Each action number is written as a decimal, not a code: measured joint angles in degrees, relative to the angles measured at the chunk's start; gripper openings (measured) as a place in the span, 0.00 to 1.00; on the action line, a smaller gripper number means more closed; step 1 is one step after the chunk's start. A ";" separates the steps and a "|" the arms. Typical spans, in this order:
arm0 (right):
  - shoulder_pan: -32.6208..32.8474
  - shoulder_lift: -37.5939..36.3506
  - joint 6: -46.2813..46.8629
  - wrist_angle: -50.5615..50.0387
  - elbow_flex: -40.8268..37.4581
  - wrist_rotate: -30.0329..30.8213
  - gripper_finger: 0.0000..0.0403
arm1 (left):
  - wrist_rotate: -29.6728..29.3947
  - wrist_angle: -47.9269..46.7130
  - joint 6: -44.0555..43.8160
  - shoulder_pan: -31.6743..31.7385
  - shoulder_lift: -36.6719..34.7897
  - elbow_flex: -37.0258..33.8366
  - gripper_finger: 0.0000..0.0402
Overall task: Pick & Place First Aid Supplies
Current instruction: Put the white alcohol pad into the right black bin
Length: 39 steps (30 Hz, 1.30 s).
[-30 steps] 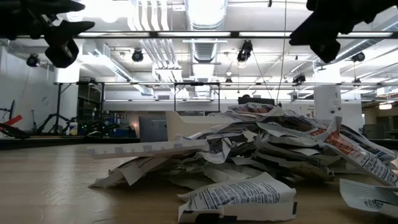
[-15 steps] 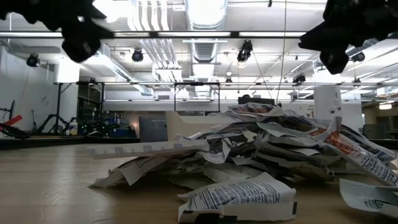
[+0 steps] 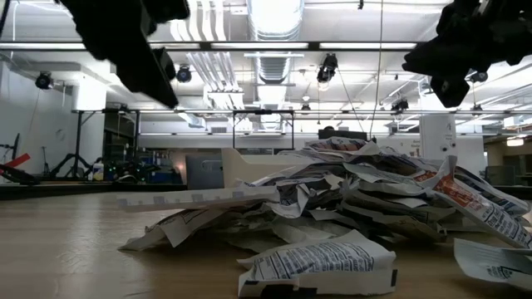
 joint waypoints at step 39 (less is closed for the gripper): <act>0.00 0.01 0.00 -0.37 0.13 -6.62 0.14 | 5.01 -1.62 -9.19 1.97 22.22 11.83 0.34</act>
